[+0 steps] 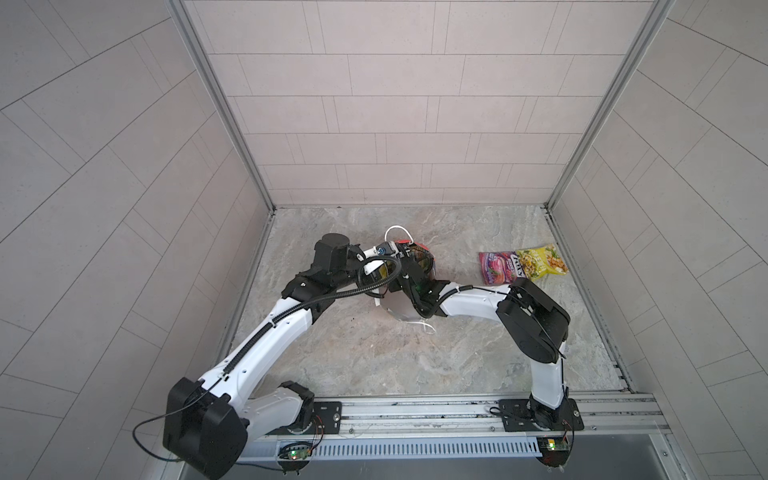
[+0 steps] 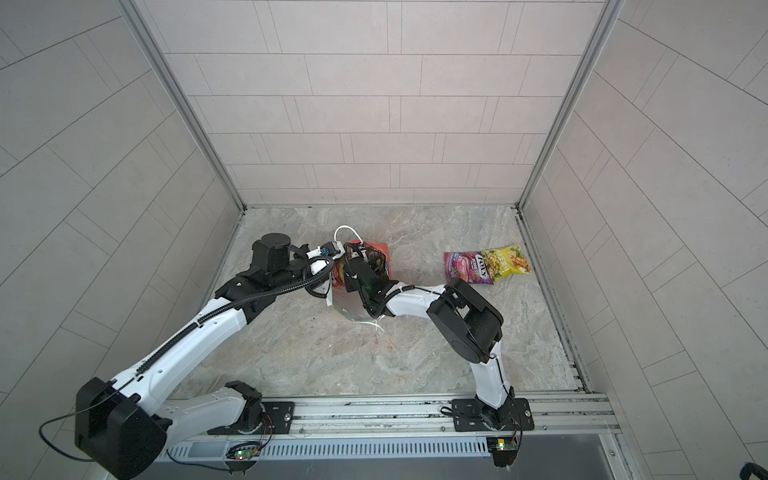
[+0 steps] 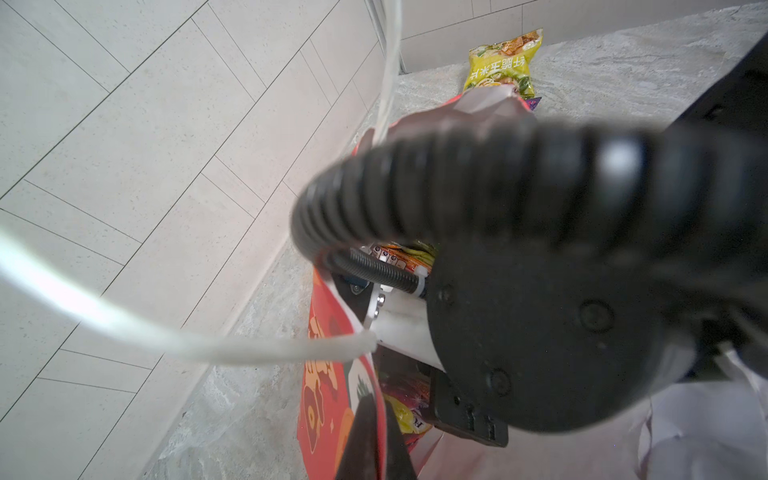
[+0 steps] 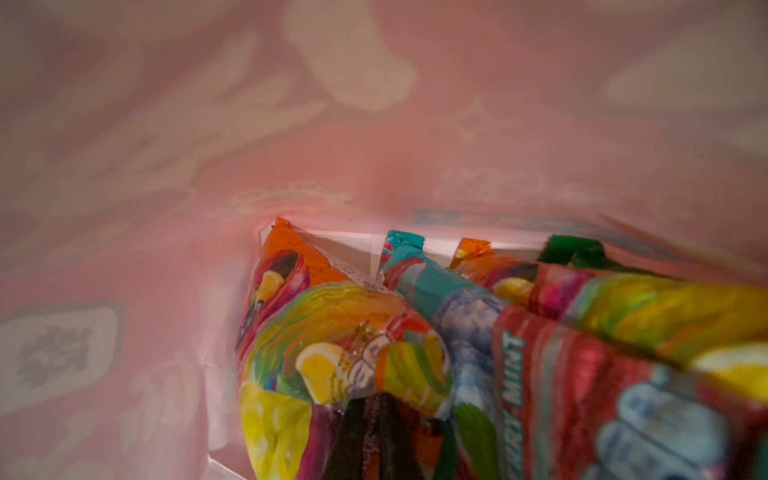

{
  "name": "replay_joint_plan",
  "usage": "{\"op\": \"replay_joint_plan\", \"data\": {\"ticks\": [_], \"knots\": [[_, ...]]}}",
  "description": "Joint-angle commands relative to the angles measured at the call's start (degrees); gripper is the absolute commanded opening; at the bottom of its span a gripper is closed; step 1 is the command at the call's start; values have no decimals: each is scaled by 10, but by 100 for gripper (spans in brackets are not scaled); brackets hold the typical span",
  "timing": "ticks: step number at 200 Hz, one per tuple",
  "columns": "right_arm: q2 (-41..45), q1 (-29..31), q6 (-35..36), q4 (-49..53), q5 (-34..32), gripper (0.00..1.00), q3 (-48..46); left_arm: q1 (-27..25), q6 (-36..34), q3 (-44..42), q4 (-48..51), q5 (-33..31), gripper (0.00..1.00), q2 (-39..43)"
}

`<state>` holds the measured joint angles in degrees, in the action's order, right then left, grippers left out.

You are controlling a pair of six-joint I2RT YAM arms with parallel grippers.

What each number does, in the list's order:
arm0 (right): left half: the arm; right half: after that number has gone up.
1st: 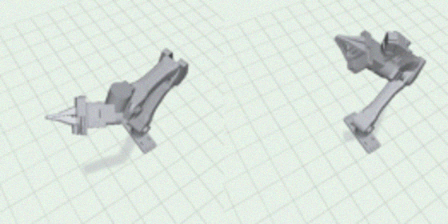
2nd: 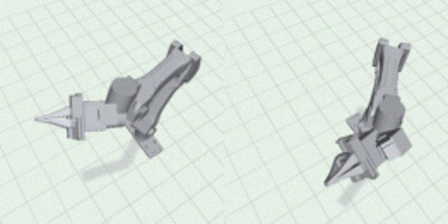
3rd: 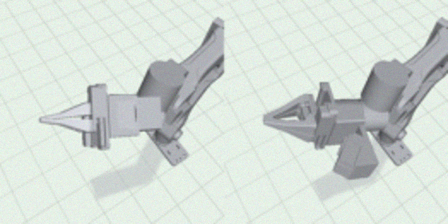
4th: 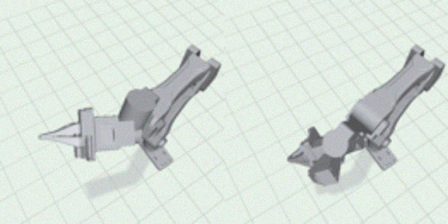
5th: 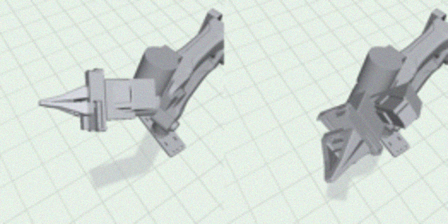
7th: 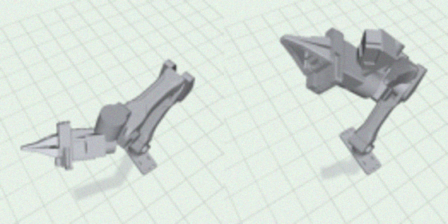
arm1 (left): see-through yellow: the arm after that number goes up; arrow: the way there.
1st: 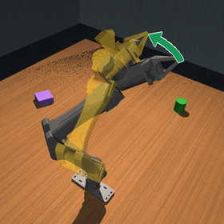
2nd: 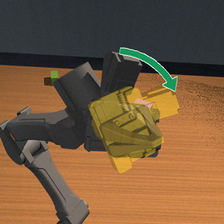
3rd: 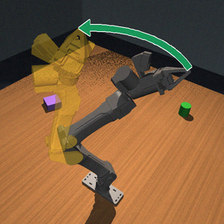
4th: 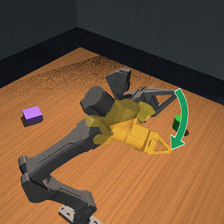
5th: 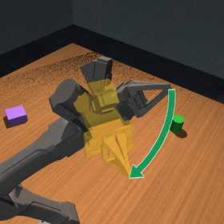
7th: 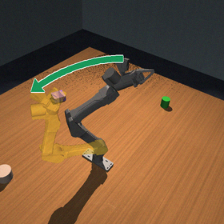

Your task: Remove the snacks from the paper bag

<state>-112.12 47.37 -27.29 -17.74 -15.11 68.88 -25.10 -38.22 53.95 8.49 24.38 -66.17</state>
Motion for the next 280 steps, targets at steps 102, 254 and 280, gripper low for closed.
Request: {"op": "replay_joint_plan", "data": {"ticks": [102,254,280], "knots": [[133,3,31,-91,95,0,-111,-8,-11,1,-26,45,0,0],[231,8,29,15,57,25,-118,-8,-12,3,-22,39,0,-3],[246,7,8,100,20,44,-89,-8,-13,1,-22,36,0,2]]}}
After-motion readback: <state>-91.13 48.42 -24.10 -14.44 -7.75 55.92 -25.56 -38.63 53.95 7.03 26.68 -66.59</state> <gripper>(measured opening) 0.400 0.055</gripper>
